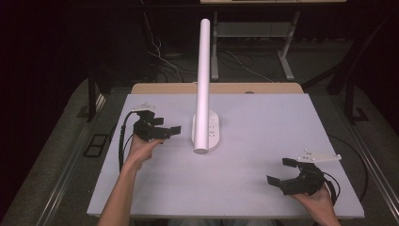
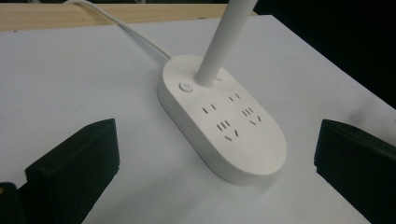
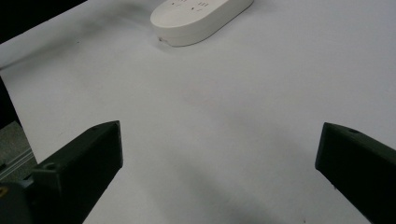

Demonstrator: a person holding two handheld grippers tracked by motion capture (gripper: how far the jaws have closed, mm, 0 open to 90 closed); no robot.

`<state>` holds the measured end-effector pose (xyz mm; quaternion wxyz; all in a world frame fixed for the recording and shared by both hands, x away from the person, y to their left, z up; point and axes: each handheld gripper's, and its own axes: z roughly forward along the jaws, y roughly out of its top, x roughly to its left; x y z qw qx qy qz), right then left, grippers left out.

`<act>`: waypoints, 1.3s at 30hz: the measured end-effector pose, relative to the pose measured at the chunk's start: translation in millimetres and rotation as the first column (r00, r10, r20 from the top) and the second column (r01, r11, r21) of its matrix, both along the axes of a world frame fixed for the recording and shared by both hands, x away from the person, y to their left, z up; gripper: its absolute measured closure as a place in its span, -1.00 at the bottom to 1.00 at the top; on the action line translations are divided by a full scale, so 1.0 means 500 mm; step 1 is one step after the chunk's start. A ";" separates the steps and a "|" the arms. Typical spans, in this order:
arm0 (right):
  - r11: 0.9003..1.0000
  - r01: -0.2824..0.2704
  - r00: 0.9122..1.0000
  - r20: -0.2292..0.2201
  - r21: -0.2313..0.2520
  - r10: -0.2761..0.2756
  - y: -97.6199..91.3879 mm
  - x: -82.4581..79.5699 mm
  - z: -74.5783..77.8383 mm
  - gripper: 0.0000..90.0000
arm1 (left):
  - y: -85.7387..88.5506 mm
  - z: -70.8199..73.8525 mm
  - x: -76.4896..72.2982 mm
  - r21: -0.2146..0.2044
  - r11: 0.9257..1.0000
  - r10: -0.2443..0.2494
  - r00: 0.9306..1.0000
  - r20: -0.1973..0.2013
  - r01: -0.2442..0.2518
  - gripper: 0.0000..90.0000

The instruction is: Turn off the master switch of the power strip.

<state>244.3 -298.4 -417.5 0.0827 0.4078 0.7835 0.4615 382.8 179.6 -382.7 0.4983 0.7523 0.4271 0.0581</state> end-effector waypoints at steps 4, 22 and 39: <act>1.000 0.000 1.000 -0.001 -0.002 0.000 0.000 -0.001 0.000 -1.00 | 0.009 -0.007 -0.034 -0.010 1.000 -0.013 1.000 0.023 0.013 -1.00; 1.000 -0.002 1.000 0.000 0.000 0.002 0.004 -0.001 0.000 -1.00 | 0.019 -0.026 -0.144 -0.007 0.998 -0.065 0.994 0.084 0.066 -1.00; 1.000 -0.005 1.000 -0.005 0.015 0.005 0.005 -0.006 0.002 -1.00 | 0.012 -0.054 -0.223 -0.004 0.996 -0.090 0.992 0.091 0.090 -1.00</act>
